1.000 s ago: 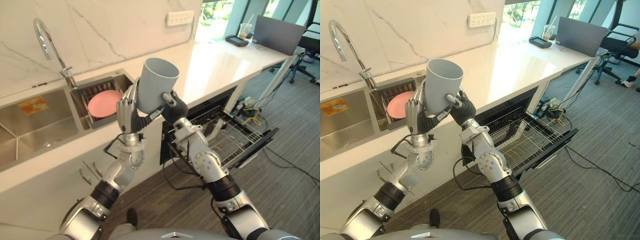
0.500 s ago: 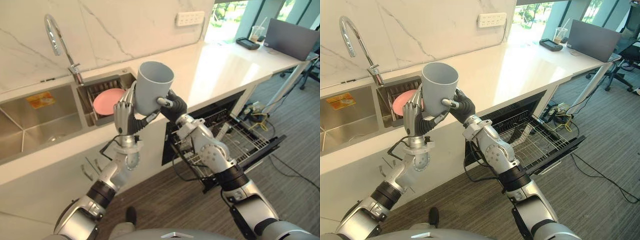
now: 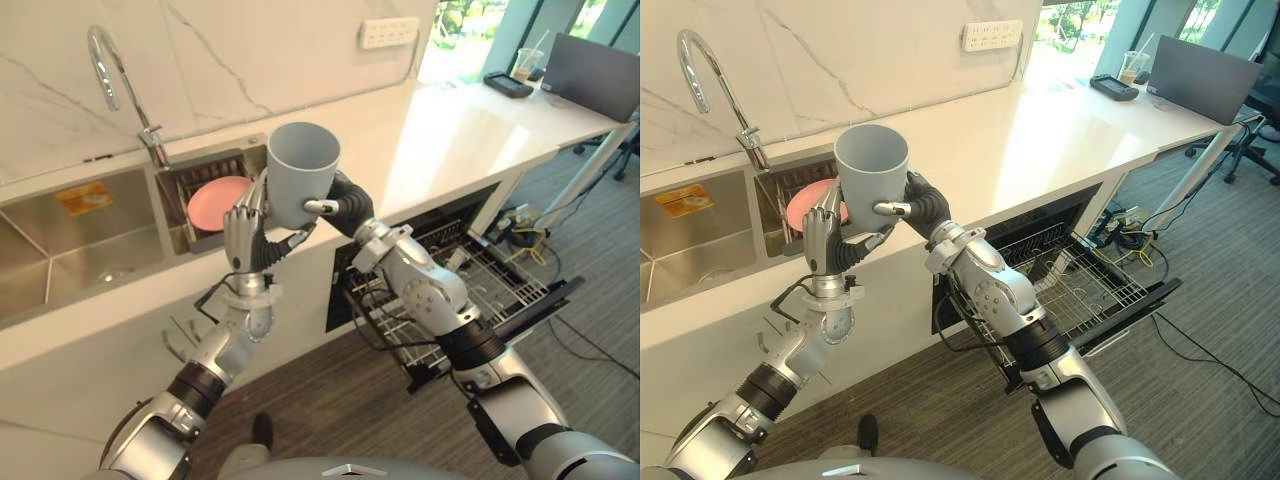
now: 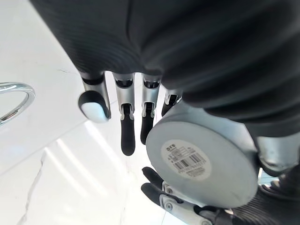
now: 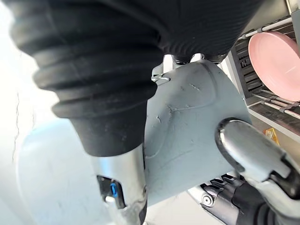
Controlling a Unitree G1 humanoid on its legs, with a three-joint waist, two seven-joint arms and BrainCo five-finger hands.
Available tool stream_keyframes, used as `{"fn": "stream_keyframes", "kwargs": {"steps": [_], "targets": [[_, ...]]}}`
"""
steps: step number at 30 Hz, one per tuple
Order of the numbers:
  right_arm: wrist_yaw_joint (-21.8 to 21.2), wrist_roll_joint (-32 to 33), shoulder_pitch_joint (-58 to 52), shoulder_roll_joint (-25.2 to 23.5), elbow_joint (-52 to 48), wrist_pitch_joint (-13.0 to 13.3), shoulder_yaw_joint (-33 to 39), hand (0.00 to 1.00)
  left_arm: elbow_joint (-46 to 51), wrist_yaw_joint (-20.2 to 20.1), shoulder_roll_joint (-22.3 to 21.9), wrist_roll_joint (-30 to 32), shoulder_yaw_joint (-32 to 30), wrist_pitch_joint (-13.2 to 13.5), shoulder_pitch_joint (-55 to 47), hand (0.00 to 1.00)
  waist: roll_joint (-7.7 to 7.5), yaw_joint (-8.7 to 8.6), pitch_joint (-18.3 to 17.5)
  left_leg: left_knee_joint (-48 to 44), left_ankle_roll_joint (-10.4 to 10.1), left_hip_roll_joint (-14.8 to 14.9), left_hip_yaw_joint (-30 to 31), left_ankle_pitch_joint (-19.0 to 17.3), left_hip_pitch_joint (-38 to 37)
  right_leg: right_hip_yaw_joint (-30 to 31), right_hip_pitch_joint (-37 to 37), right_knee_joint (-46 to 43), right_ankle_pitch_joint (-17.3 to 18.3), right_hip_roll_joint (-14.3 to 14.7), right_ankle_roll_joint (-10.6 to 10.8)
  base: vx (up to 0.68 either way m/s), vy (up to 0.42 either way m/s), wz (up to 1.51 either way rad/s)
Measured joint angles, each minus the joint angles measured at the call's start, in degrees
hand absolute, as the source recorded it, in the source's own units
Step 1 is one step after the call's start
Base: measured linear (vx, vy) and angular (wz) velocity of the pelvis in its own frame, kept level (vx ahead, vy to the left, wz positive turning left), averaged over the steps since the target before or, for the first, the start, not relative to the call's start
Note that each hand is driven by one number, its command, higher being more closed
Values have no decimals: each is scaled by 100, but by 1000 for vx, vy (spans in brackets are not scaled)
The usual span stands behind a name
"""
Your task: Walk over to the sink, pick up the cup, carry it to the dishwasher, place the cup inside the dishwasher, then close the dishwasher door
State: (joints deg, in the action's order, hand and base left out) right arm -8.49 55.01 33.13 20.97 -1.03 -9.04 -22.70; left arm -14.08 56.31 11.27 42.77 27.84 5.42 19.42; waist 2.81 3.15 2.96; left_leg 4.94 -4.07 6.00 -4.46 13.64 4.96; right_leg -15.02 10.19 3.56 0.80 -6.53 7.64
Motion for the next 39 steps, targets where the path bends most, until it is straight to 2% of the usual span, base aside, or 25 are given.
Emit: {"fn": "stream_keyframes", "kwargs": {"steps": [7,14,15,20,24,27,29,33,36,39], "targets": [[-16,-139,43,3,-16,65,-181,100,370,-30,192,-182,80,-173,-267,100,3,-50,-1,1,-9,-50,7,11,-41,-1,-50,-196,113,-37,13,-46,-8,2],[-16,-67,42,0,-78,469,-398,100,850,-31,353,-229,110,-261,-560,100,23,-72,8,2,-22,-59,130,17,-55,-15,-105,-364,245,-46,-34,-45,-21,3],[-25,-48,41,-2,-91,518,-417,100,909,-31,352,-241,110,-262,-597,0,44,-71,11,2,-24,-59,133,19,-53,-11,-118,-382,249,-49,-30,-34,-20,-1],[-4,103,-35,-11,-286,644,-419,100,1165,-28,350,-242,111,-242,-696,0,127,-87,6,2,-48,-60,141,35,-9,-7,-181,-407,254,-55,-20,-13,-7,0],[112,440,-237,-283,-306,834,-415,100,1267,-28,348,-241,95,-184,-742,0,154,-93,3,2,-64,-56,145,46,-9,-6,-185,-407,252,-51,-19,0,0,0],[288,798,-260,-820,-547,1178,-401,100,2273,-674,432,-296,-252,-80,-857,0,204,-93,7,1,-66,-68,173,47,-6,-32,-173,-399,250,-52,-17,2,-9,3],[447,820,-268,-1393,-895,1536,-401,100,3244,-1509,719,-712,-526,130,-751,0,294,-76,4,0,-66,-107,296,47,-6,-174,-86,-396,271,-68,10,6,-33,26],[670,807,-339,-2026,-905,1873,-415,100,3808,-2453,1171,-1395,-732,239,-572,0,482,28,-24,0,-67,-153,410,44,-3,-303,-25,-404,313,-111,11,-14,-22,20],[681,811,-504,-2059,-896,1981,-409,100,3813,-2789,1312,-1601,-846,356,-573,0,477,29,-22,0,-65,-159,415,43,-1,-305,-25,-404,333,-115,-24,-11,-7,2],[785,823,-680,-2060,-783,2073,-349,100,3833,-2985,1347,-1717,-1271,700,-574,0,476,19,-21,1,-60,-176,423,39,-1,-315,-27,-404,334,-118,-25,0,0,0]]}}
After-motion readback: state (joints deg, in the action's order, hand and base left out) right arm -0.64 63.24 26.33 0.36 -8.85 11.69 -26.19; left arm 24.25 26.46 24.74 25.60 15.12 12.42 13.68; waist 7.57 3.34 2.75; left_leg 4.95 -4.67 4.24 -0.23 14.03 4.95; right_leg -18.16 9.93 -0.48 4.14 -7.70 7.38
